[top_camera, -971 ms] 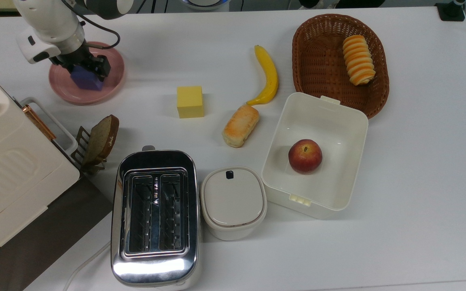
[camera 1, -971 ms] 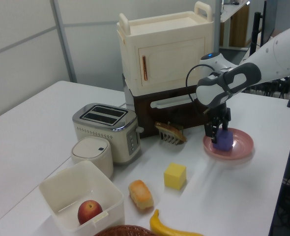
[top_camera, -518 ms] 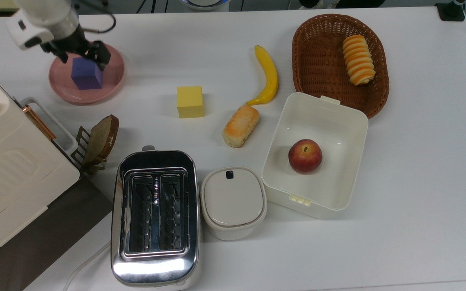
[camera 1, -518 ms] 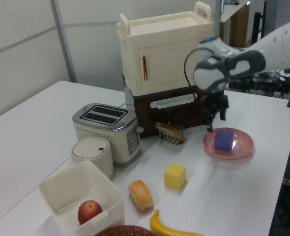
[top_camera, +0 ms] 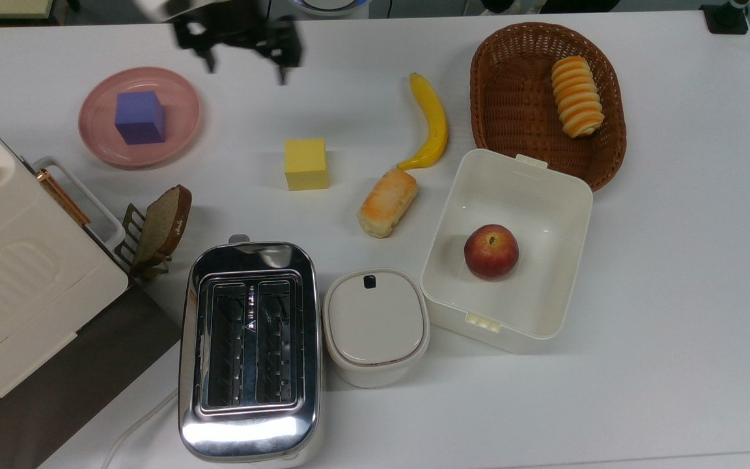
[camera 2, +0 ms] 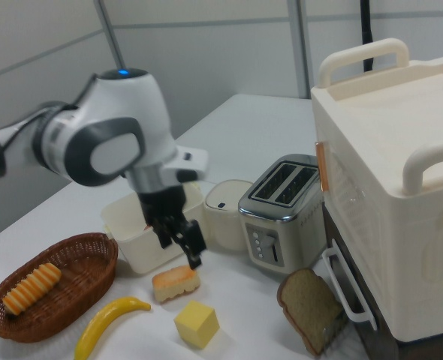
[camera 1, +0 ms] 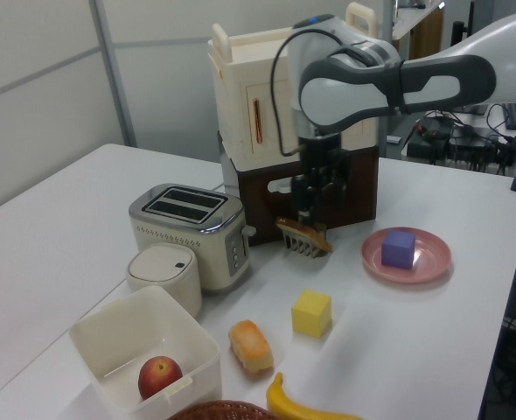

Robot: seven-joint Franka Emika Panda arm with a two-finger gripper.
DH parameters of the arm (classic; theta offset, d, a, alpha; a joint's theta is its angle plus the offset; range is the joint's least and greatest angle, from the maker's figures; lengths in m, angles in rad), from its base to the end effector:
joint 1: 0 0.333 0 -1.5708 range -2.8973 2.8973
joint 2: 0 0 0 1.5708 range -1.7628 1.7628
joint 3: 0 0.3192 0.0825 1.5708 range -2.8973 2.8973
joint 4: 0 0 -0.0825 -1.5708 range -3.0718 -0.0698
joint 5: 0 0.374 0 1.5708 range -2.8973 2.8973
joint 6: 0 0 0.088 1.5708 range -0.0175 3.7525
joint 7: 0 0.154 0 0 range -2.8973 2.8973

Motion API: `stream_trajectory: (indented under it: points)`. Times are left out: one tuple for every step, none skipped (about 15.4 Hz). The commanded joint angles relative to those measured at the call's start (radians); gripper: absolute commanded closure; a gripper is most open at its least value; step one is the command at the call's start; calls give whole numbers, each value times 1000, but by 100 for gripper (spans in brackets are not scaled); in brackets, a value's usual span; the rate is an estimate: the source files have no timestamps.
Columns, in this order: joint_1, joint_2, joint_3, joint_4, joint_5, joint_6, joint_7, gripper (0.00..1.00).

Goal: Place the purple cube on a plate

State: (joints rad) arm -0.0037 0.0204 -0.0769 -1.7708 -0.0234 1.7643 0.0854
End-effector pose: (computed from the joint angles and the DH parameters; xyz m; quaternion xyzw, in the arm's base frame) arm 0.5538 -0.0476 0.4930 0.9966 -0.0805 -0.0134 0.0123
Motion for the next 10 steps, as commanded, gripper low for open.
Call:
stream_trajectory:
  points:
    - [46,-11,12,17,19,-22,39,0]
    - [51,-11,14,17,20,-23,39,0]
    - [56,-10,14,17,22,-22,39,0]
    - [60,-5,16,17,34,-20,39,0]
    - [60,-4,16,17,51,-19,39,0]
    - [59,-4,14,17,60,-19,39,0]
    - [57,-4,14,17,60,-20,39,0]
    - [57,-5,14,17,60,-20,39,0]
    - [57,-7,14,17,60,-22,40,0]
    - [57,-10,14,17,60,-23,50,0]
